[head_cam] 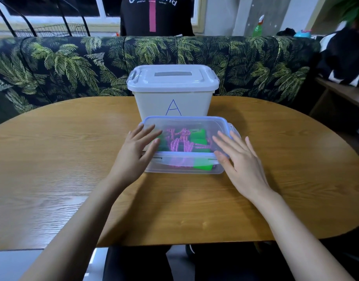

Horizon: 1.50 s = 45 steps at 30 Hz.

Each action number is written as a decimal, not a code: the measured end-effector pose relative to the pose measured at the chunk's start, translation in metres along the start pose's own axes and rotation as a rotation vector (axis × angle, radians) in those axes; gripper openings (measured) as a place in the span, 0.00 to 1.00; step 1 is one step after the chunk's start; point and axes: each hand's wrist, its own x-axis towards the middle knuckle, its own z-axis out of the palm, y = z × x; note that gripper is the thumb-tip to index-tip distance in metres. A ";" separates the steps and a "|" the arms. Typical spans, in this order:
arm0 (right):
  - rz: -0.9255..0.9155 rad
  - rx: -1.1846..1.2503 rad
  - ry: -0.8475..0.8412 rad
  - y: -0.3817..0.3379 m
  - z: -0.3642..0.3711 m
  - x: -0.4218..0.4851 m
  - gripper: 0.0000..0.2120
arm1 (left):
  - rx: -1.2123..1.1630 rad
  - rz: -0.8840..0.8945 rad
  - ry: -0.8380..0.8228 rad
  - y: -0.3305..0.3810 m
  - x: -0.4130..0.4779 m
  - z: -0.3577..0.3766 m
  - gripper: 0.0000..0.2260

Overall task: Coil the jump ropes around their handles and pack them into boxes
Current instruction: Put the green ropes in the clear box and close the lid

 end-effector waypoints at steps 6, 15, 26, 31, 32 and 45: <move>-0.028 0.080 0.036 0.000 0.007 -0.003 0.35 | -0.012 0.012 0.015 -0.004 -0.002 0.000 0.24; -0.056 0.168 0.060 0.020 0.008 0.007 0.25 | 0.039 0.017 0.067 0.006 -0.005 0.010 0.25; 0.417 0.699 0.075 0.000 0.002 0.017 0.23 | -0.706 -0.480 0.154 0.000 -0.009 -0.003 0.25; 0.413 0.798 0.154 -0.006 0.009 0.009 0.20 | -0.740 -0.532 0.150 -0.001 -0.003 0.000 0.26; 0.417 0.813 0.160 -0.006 0.011 0.007 0.20 | -0.752 -0.544 0.155 -0.001 -0.003 0.000 0.28; 0.342 0.345 0.088 0.002 -0.014 0.008 0.24 | -0.347 -0.348 0.188 0.021 -0.012 0.011 0.31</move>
